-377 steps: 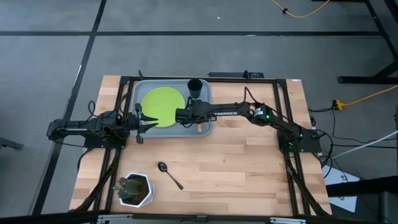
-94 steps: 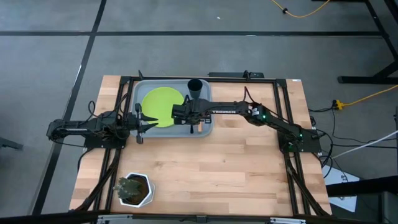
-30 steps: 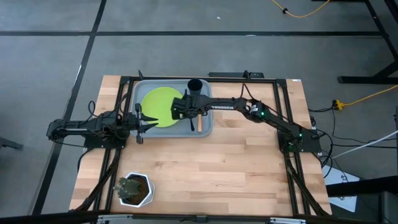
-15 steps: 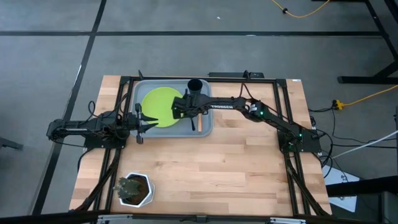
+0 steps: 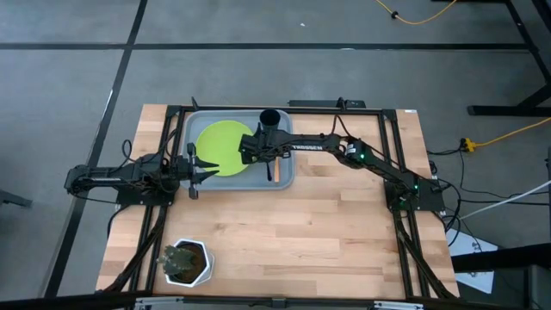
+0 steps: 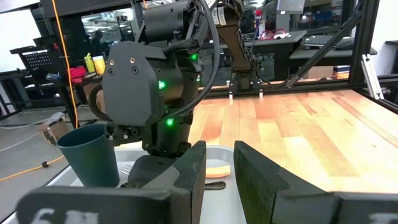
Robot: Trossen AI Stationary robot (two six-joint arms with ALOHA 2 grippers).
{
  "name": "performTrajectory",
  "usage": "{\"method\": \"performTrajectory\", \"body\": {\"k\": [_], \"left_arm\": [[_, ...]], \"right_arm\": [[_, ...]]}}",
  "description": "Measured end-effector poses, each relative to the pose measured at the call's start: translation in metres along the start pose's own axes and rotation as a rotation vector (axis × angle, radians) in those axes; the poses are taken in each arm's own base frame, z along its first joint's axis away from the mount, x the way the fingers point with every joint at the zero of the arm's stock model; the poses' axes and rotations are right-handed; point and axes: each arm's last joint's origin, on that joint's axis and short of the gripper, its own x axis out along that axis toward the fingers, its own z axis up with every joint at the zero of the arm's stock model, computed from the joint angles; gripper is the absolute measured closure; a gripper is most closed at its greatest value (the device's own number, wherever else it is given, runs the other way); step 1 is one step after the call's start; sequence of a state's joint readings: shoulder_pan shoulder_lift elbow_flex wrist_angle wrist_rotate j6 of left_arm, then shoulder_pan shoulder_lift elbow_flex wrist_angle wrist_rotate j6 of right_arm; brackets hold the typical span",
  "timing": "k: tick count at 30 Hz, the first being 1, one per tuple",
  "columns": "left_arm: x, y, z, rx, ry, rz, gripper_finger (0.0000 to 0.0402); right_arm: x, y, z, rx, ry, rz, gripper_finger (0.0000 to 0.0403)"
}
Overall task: Pick and place plate/cup/fork/spoon on tray
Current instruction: Put the black spoon on the blue serving tray to the left of the orange fork
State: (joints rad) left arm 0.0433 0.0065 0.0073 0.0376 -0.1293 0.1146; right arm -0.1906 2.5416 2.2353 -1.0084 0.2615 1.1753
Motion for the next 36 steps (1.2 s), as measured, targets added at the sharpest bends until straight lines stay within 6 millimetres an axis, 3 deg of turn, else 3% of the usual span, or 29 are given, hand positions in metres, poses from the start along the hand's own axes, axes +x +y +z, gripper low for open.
{"method": "performTrajectory", "body": {"k": [10, 15, 20, 24, 29, 36], "left_arm": [[0.000, 0.000, 0.000, 0.000, 0.000, 0.000, 0.0325], [0.000, 0.000, 0.000, 0.000, 0.000, 0.000, 0.0325], [0.000, 0.000, 0.000, 0.000, 0.000, 0.000, 0.0325], [0.000, 0.000, 0.000, 0.000, 0.000, 0.000, 0.0325], [0.000, 0.000, 0.000, 0.000, 0.000, 0.001, 0.0325], [0.000, 0.000, 0.000, 0.000, 0.000, 0.000, 0.0325]], "right_arm": [[-0.008, 0.010, -0.012, -0.022, -0.018, 0.040, 0.0380], [-0.022, 0.016, -0.034, -0.050, -0.023, 0.013, 0.0381], [-0.051, 0.027, -0.061, -0.099, -0.103, -0.004, 0.0397], [-0.056, 0.022, -0.080, -0.126, -0.086, -0.080, 0.0399], [-0.047, 0.015, -0.084, -0.133, -0.025, -0.130, 0.0400], [-0.044, 0.012, -0.074, -0.141, -0.018, -0.139, 0.0400]]}}
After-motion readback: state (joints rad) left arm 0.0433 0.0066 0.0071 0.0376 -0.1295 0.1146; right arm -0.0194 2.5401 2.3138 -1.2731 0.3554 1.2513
